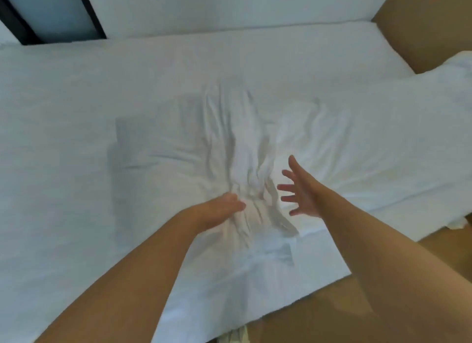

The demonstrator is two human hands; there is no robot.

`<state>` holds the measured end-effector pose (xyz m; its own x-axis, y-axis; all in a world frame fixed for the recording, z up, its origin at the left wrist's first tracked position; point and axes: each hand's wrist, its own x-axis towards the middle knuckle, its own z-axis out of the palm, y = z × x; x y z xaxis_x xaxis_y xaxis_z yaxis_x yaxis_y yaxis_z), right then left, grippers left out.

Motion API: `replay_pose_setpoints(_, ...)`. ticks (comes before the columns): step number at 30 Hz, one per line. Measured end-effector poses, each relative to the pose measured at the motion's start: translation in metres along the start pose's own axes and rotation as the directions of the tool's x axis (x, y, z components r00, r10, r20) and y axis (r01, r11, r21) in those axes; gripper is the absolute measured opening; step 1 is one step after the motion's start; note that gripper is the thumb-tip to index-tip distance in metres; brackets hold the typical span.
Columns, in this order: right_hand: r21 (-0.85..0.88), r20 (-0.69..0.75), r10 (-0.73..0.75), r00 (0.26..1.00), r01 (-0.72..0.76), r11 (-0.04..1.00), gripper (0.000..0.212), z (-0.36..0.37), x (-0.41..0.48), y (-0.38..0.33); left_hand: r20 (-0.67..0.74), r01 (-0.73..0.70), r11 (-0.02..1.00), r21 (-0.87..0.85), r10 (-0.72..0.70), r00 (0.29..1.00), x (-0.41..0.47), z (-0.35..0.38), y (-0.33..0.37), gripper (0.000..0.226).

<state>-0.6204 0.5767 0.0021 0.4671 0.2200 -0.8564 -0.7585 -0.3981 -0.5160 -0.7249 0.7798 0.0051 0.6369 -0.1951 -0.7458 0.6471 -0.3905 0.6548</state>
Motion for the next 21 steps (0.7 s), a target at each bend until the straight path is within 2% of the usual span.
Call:
replay_pose_setpoints(1,-0.049,-0.036,0.041,0.998,-0.043,0.998,0.096,-0.015,0.010,0.015,0.001,0.036,0.988,0.150,-0.037,0.999,0.015,0.019,-0.014,0.057)
replay_pose_setpoints(3,-0.128,-0.069,0.071,0.995,-0.079,0.989,0.092,-0.020,0.028,0.040,-0.009,0.087,0.876,0.473,-0.094,0.995,0.034,0.047,-0.039,0.068)
replay_pose_setpoints(5,-0.251,-0.095,0.027,0.995,-0.050,0.967,0.095,-0.009,0.042,0.053,-0.032,0.076,0.776,0.626,-0.072,0.997,0.040,0.059,-0.055,0.071)
replay_pose_setpoints(7,-0.355,-0.147,-0.058,0.987,0.002,0.935,0.102,0.005,0.057,0.061,-0.047,0.039,0.749,0.661,-0.009,0.999,0.038,0.061,-0.062,0.072)
replay_pose_setpoints(9,-0.469,-0.188,-0.114,0.976,0.013,0.883,0.096,0.021,0.072,0.063,-0.059,0.015,0.702,0.712,0.038,0.998,0.036,0.057,-0.068,0.073)
replay_pose_setpoints(13,-0.672,-0.161,-0.345,0.925,0.154,0.724,0.028,0.034,0.080,0.053,-0.145,0.041,0.647,0.762,0.109,0.984,0.034,0.057,-0.081,0.075)
replay_pose_setpoints(14,-0.703,-0.200,-0.402,0.894,0.154,0.694,0.020,0.022,0.076,0.052,-0.185,0.054,0.648,0.759,0.137,0.973,0.033,0.058,-0.084,0.076)
replay_pose_setpoints(16,-0.770,-0.343,-0.485,0.804,0.055,0.636,0.015,-0.013,0.061,0.060,-0.236,0.086,0.621,0.779,0.163,0.958,0.030,0.061,-0.090,0.079)
replay_pose_setpoints(18,-0.738,-0.431,-0.486,0.760,0.013,0.675,0.013,-0.038,0.039,0.080,-0.239,0.121,0.557,0.822,0.144,0.960,0.027,0.067,-0.098,0.084)
replay_pose_setpoints(19,-0.705,-0.407,-0.475,0.781,0.062,0.706,0.013,-0.039,0.027,0.093,-0.246,0.137,0.543,0.829,0.133,0.960,0.026,0.072,-0.102,0.087)
replay_pose_setpoints(21,-0.647,-0.262,-0.427,0.866,0.170,0.743,0.017,-0.024,0.007,0.122,-0.275,0.164,0.551,0.818,0.124,0.953,0.024,0.080,-0.108,0.092)
